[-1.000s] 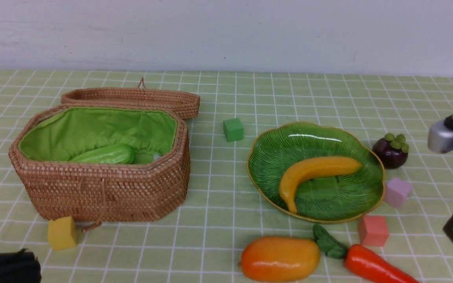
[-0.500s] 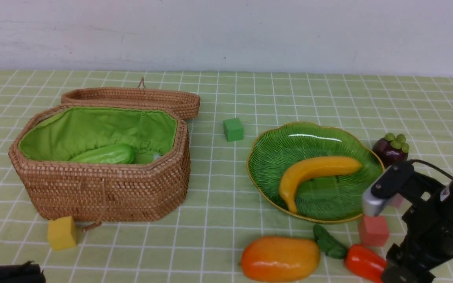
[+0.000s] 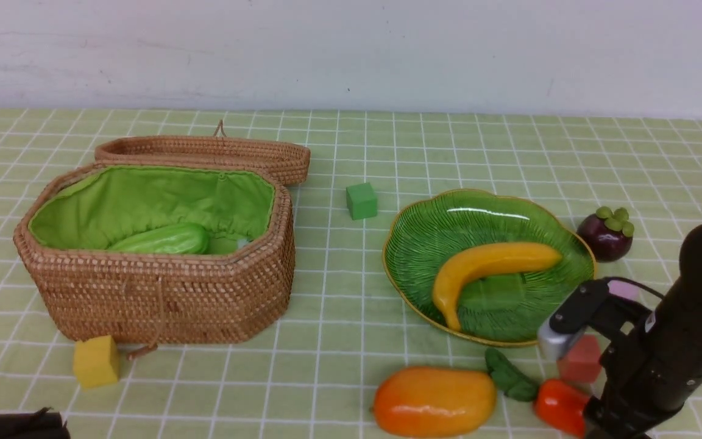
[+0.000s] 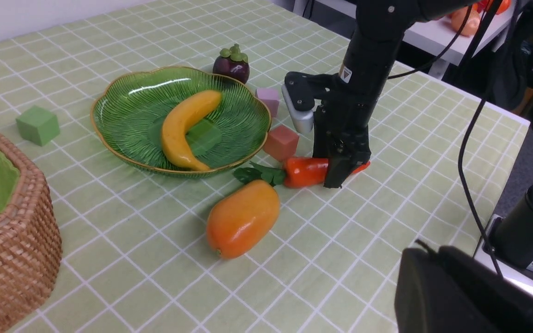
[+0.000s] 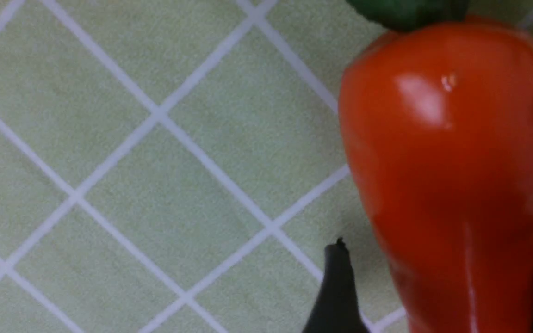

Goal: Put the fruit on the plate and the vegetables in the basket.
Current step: Use the right arm to grab a carrot and put it into the left basket

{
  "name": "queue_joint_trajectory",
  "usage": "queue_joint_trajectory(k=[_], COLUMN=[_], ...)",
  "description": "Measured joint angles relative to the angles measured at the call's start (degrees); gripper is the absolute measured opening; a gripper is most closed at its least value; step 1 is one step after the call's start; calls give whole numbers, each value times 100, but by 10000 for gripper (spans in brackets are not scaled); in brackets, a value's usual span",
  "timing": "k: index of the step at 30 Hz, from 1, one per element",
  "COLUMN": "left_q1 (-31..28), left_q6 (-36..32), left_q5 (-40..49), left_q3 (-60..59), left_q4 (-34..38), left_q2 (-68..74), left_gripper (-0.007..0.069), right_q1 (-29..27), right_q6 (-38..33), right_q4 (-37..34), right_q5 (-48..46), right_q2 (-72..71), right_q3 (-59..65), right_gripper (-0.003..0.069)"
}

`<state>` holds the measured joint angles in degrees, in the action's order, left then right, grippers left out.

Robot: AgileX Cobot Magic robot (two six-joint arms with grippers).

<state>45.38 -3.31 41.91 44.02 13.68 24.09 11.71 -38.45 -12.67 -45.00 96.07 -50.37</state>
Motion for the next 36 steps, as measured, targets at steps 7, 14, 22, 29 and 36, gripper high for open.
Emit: queue_joint_trajectory(k=[7, 14, 22, 29, 36], left_q1=[0, 0, 0, 0, 0], left_q6=[0, 0, 0, 0, 0], left_q5=[5, 5, -42, -96, -101], left_q3=[0, 0, 0, 0, 0], left_q4=[0, 0, 1, -5, -130], left_q2=[0, 0, 0, 0, 0], left_gripper=[21, 25, 29, 30, 30], right_q1=[0, 0, 0, 0, 0], right_q6=[-6, -6, 29, 309, 656], right_q4=[121, 136, -86, -23, 2], right_q5=[8, -123, -999, -1467, -1660], right_q2=[146, 164, -135, -941, -1793], right_q3=[-36, -72, -10, -10, -10], right_gripper=[343, 308, 308, 308, 308])
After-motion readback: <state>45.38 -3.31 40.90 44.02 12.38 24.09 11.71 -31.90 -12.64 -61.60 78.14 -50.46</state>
